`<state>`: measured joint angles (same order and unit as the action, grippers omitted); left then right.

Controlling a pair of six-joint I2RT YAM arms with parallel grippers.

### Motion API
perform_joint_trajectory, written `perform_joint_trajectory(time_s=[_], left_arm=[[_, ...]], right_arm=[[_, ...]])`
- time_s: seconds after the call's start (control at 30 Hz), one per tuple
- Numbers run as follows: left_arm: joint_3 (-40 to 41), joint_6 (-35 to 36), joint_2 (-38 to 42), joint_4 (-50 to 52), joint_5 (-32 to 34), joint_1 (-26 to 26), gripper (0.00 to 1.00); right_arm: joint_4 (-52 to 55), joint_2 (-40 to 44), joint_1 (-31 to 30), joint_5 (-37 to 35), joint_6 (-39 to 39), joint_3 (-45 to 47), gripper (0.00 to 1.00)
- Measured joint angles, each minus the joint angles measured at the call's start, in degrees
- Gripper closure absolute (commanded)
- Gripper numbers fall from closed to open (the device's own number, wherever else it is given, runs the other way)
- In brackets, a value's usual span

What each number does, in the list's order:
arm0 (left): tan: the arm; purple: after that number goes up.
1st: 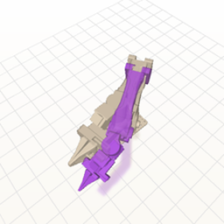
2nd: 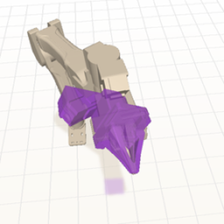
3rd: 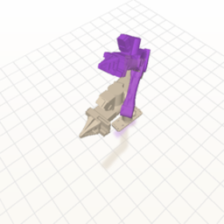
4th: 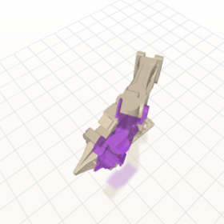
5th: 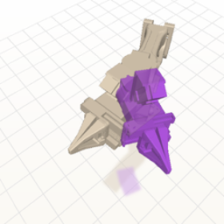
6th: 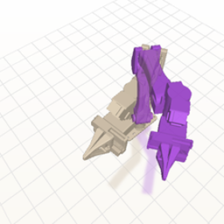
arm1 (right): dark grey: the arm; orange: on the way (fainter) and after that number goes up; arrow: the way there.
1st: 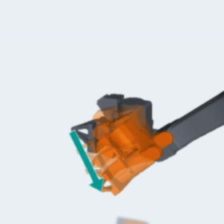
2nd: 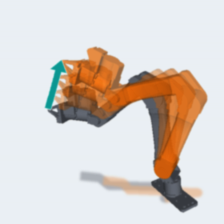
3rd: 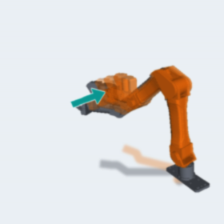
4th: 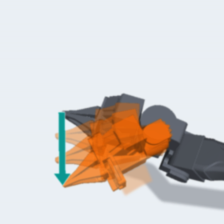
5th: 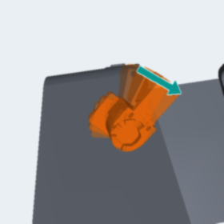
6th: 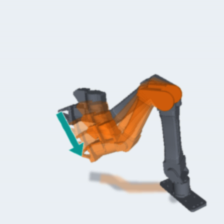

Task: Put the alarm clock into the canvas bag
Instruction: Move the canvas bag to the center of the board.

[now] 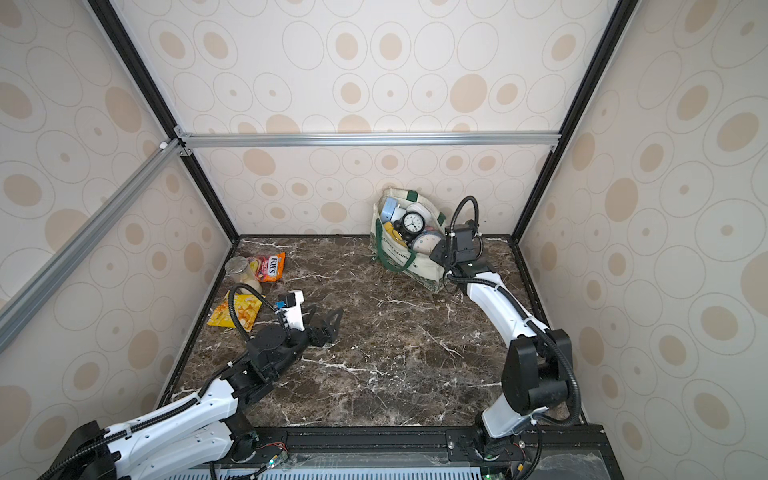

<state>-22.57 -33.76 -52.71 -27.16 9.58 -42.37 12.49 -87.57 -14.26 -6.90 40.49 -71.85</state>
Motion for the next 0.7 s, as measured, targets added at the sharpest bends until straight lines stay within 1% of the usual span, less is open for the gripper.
perform_joint_trajectory(time_s=[0.17,0.3,0.4,0.53,0.63,0.7], left_arm=[[-3.7,0.3,-4.4,0.5,0.2,0.0,0.02],[-9.7,0.4,-9.9,2.7,-0.3,0.0,0.02],[-15.0,0.4,-14.0,4.3,-0.7,0.0,0.02],[-21.5,0.4,-18.7,6.4,-0.9,0.1,0.02],[-27.3,0.4,-23.4,9.4,-1.1,0.2,0.02],[-31.3,0.4,-26.7,11.5,-1.3,0.2,0.02]], right_arm=[[0.3,7.6,-4.7,3.0,5.4,7.5,1.0],[0.0,12.0,-9.2,2.4,10.9,11.6,1.0],[-0.7,16.0,-13.7,-0.2,15.9,15.5,1.0],[-0.4,21.7,-21.9,-6.7,21.8,20.2,1.0],[0.2,24.2,-27.5,-10.6,24.5,22.0,1.0],[0.1,25.5,-30.1,-12.9,25.6,23.3,1.0]])
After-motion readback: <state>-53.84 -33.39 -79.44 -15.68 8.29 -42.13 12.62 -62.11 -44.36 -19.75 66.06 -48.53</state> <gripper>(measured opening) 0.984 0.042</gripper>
